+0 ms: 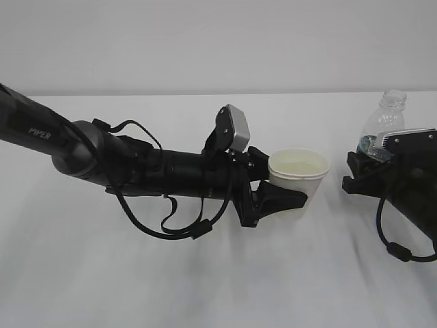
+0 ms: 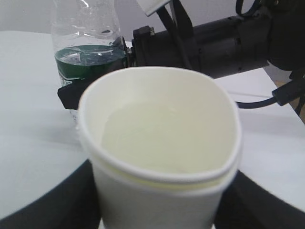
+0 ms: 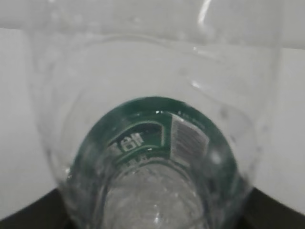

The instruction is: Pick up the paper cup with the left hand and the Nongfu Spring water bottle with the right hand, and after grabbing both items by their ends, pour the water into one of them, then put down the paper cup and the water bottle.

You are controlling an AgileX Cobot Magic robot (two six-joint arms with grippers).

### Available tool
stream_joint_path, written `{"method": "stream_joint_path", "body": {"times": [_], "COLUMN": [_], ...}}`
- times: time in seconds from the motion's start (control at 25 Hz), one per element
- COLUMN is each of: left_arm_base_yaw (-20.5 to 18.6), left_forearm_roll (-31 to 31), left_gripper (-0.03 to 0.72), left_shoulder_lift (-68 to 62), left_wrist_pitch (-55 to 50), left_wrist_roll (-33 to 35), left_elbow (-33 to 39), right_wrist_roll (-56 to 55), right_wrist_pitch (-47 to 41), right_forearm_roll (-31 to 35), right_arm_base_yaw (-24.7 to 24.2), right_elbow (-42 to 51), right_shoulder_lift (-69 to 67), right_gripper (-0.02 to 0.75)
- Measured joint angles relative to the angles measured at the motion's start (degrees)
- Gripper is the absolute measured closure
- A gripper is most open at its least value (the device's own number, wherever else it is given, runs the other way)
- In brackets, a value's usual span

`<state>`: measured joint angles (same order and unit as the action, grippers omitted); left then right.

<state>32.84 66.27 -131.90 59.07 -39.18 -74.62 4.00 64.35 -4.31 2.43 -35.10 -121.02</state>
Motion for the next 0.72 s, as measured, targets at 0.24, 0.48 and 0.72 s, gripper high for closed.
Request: {"method": "stream_joint_path", "body": {"times": [0.24, 0.48, 0.72], "left_arm_base_yaw": [0.00, 0.00, 0.00], "left_forearm_roll": [0.00, 0.00, 0.00], "left_gripper": [0.241, 0.241, 0.241], "left_shoulder_lift": [0.00, 0.00, 0.00], "left_wrist_pitch": [0.00, 0.00, 0.00], "left_wrist_roll": [0.00, 0.00, 0.00], "left_elbow": [0.00, 0.00, 0.00], "right_wrist_roll": [0.00, 0.00, 0.00], "right_wrist_pitch": [0.00, 0.00, 0.00], "right_forearm_roll": [0.00, -0.28, -1.28], "right_arm_base_yaw": [0.00, 0.00, 0.00], "right_elbow": [0.00, 0.00, 0.00], "right_shoulder_lift": [0.00, 0.00, 0.00], "right_gripper": [0.330, 0.330, 0.269]}}
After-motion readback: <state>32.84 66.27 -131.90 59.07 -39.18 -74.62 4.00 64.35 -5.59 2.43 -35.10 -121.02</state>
